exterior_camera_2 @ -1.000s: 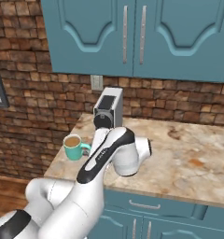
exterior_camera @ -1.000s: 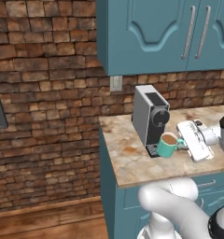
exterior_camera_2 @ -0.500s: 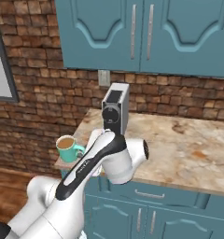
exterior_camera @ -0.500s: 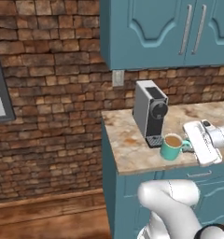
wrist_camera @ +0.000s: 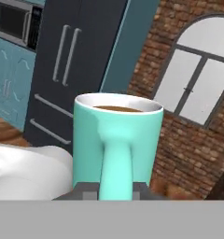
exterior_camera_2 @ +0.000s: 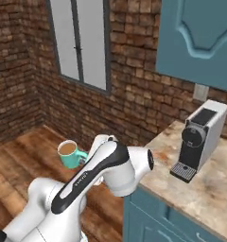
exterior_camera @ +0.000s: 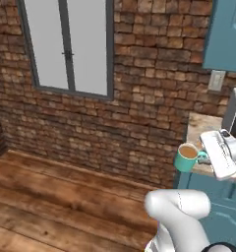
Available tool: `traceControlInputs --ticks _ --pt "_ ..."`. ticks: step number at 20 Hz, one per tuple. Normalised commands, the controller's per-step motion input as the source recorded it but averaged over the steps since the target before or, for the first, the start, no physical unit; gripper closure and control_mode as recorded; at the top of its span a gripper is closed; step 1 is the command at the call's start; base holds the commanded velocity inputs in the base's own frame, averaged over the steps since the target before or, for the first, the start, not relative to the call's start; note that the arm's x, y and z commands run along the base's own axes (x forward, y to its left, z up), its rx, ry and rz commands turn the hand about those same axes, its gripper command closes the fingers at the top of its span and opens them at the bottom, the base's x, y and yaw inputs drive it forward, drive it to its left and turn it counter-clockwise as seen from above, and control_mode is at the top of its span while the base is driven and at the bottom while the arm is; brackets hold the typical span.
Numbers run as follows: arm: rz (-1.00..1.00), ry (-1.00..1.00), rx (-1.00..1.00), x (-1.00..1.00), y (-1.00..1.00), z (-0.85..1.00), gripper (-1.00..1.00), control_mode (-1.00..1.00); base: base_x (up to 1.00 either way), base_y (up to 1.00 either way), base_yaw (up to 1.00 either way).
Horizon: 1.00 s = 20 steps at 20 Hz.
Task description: Pick up the brewed coffee from the coffee machine and place it next to the breakfast plate on the dining counter.
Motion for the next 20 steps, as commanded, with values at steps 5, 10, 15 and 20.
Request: traceControlInputs --ticks 5,10,15,20 --pt "0.00 0.00 0.00 0.00 0.00 0.00 1.00 1.00 0.00 0.00 1.00" --pt "0.00 0.00 0.00 0.00 0.00 0.00 1.00 1.00 0.00 0.00 1.00" --pt "0.00 0.00 0.00 0.00 0.00 0.00 1.00 1.00 0.00 0.00 1.00" --pt "0.00 0.00 0.00 0.00 0.00 0.00 1.00 1.00 0.00 0.00 1.00"
